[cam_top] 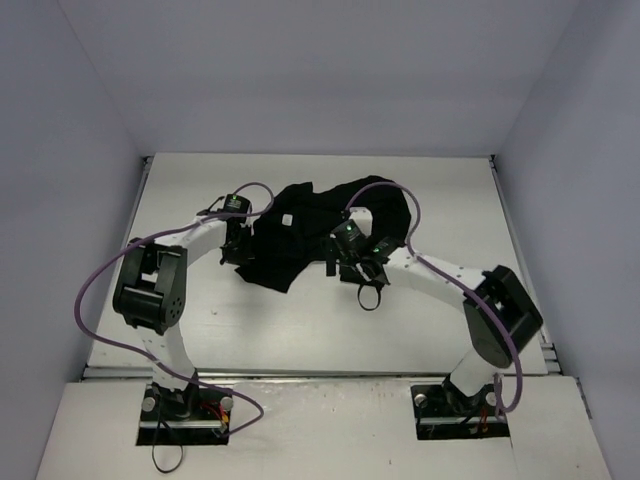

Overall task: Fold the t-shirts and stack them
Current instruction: Flatten out the tshirt

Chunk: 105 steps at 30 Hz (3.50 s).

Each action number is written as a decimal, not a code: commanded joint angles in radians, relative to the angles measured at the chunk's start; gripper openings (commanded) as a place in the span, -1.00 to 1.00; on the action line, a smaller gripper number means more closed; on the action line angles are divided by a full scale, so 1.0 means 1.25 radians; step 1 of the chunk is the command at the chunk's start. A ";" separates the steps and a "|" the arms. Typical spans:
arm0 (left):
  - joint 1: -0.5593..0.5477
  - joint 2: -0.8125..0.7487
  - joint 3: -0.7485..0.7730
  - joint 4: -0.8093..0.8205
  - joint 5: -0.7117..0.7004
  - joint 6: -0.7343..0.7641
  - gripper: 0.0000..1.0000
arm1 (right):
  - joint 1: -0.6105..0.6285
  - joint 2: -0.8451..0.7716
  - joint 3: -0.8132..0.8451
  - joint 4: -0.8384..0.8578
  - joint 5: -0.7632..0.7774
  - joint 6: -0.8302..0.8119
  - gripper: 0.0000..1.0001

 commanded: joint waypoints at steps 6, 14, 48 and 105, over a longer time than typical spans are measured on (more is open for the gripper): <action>0.002 -0.056 0.010 -0.040 0.007 -0.003 -1.00 | 0.048 0.158 0.090 -0.017 0.081 0.068 0.26; 0.008 -0.078 0.021 -0.058 0.014 0.003 -1.00 | 0.041 0.225 0.082 -0.025 0.131 0.087 0.06; 0.226 -0.086 1.049 -0.118 0.293 -0.293 -1.00 | -0.352 -0.083 0.818 -0.244 0.098 -0.531 -1.00; 0.218 -0.820 -0.256 -0.276 -0.156 -0.216 0.15 | -0.343 -0.411 -0.141 -0.185 -0.180 -0.148 0.07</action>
